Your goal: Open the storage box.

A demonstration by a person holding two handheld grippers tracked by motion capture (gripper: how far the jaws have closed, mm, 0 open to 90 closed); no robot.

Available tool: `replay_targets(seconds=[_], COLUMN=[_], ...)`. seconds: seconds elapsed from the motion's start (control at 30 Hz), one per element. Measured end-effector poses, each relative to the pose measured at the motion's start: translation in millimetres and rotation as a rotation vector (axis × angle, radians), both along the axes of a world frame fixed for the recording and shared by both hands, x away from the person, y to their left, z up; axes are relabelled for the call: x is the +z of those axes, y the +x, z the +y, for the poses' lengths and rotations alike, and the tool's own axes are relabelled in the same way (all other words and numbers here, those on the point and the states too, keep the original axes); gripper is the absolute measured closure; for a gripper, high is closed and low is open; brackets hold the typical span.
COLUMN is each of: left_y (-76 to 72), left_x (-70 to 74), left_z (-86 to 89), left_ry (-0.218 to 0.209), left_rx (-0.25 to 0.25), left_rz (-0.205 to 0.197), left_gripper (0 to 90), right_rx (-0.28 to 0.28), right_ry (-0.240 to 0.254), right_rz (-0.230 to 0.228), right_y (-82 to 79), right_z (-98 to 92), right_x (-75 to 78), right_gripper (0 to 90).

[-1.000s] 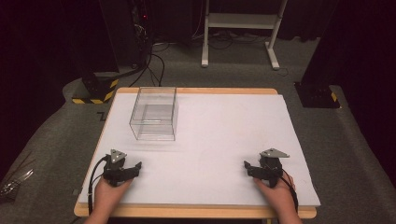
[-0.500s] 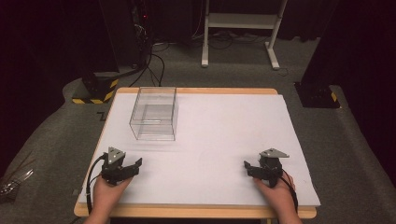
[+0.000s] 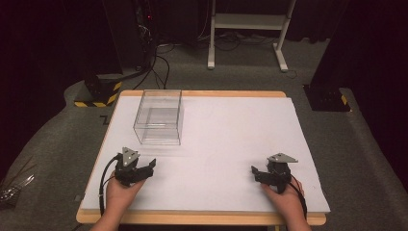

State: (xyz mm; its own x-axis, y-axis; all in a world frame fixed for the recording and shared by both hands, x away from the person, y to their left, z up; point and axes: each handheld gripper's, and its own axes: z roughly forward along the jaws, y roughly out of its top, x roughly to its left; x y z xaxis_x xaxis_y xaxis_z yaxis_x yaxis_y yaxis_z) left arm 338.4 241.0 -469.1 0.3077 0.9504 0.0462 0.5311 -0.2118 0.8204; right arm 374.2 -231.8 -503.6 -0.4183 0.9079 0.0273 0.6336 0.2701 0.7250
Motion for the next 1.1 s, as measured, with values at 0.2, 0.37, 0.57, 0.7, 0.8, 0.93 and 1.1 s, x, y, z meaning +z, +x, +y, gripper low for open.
replay_targets(seconds=[0.2, 0.37, 0.57, 0.7, 0.8, 0.93, 1.1], left_y=[11.2, 20.1, 29.2, 36.0, 40.9, 48.7, 58.3], left_x=[1.1, 4.1, 8.2, 11.3, 13.2, 14.1, 14.1], left_z=[-4.9, -8.3, -10.5, -13.4, -16.0, -19.0, -23.4], left_ry=[-0.017, -0.026, -0.057, -0.053, -0.060, -0.055, -0.058], left_rx=[0.011, 0.019, 0.031, 0.034, 0.045, 0.060, 0.078], left_rz=[0.001, -0.008, -0.016, -0.014, -0.023, -0.023, -0.042], left_gripper=[24.2, 25.2, 26.9, 26.2, 23.1, 20.2, 19.4], right_rx=[0.001, 0.001, 0.001, 0.001, 0.001, 0.000, 0.000], right_ry=[-0.001, 0.001, 0.003, 0.004, 0.004, 0.006, 0.010], right_rz=[-0.001, 0.000, 0.000, 0.000, 0.000, 0.002, 0.003], right_y=[0.0, 0.0, 0.1, 0.2, 0.2, 0.1, 0.1], right_z=[0.0, -0.1, -0.4, -0.4, -0.4, -0.5, -0.8], right_x=[0.0, 0.0, 0.0, 0.0, 0.0, 0.1, 0.2], right_gripper=[22.2, 22.1, 22.1, 22.1, 22.1, 22.1, 22.0])
